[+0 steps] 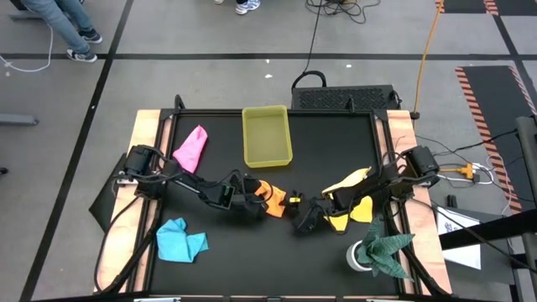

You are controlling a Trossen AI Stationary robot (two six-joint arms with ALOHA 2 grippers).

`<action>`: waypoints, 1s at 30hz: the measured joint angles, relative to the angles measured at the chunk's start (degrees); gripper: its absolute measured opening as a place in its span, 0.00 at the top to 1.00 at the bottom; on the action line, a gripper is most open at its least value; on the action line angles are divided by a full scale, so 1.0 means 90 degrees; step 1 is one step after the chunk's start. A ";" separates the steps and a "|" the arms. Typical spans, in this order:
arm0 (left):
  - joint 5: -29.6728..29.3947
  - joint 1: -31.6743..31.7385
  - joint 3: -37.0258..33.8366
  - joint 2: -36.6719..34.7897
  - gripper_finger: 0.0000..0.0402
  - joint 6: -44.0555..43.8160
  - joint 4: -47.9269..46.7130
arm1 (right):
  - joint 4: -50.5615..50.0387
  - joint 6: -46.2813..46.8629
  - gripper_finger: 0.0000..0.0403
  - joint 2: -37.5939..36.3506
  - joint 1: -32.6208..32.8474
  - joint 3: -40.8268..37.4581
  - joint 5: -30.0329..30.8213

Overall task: Fold microfiber towels
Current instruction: Put the orange towel into the yellow bin

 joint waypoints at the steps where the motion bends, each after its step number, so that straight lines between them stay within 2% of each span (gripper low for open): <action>1: 0.0025 0.0000 0.0000 0.0000 0.43 0.0024 0.0037 | 0.0058 -0.0129 0.42 0.0059 -0.0020 0.0000 -0.0015; 6: 0.0051 0.0000 0.0000 0.0000 0.43 0.0039 0.0035 | 0.0144 -0.0624 0.47 0.0293 0.0011 0.0034 0.0085; 11: 0.0049 0.0000 0.0002 -0.0002 0.43 0.0039 0.0000 | -0.0200 -0.0774 0.48 0.0019 0.0455 -0.0020 0.0841; 15: 0.0049 0.0000 0.0002 -0.0002 0.43 0.0037 0.0016 | -0.0356 -0.0893 0.46 -0.0163 0.0721 -0.0010 0.0846; 19: 0.0051 0.0000 0.0002 -0.0002 0.43 0.0035 0.0060 | -0.0239 -0.0981 0.45 -0.0125 0.0651 -0.0009 0.0812; 30: 0.0117 0.0000 0.0002 -0.0002 0.43 0.0034 0.0160 | -0.0055 -0.1263 0.52 0.0049 -0.0237 -0.0001 -0.0347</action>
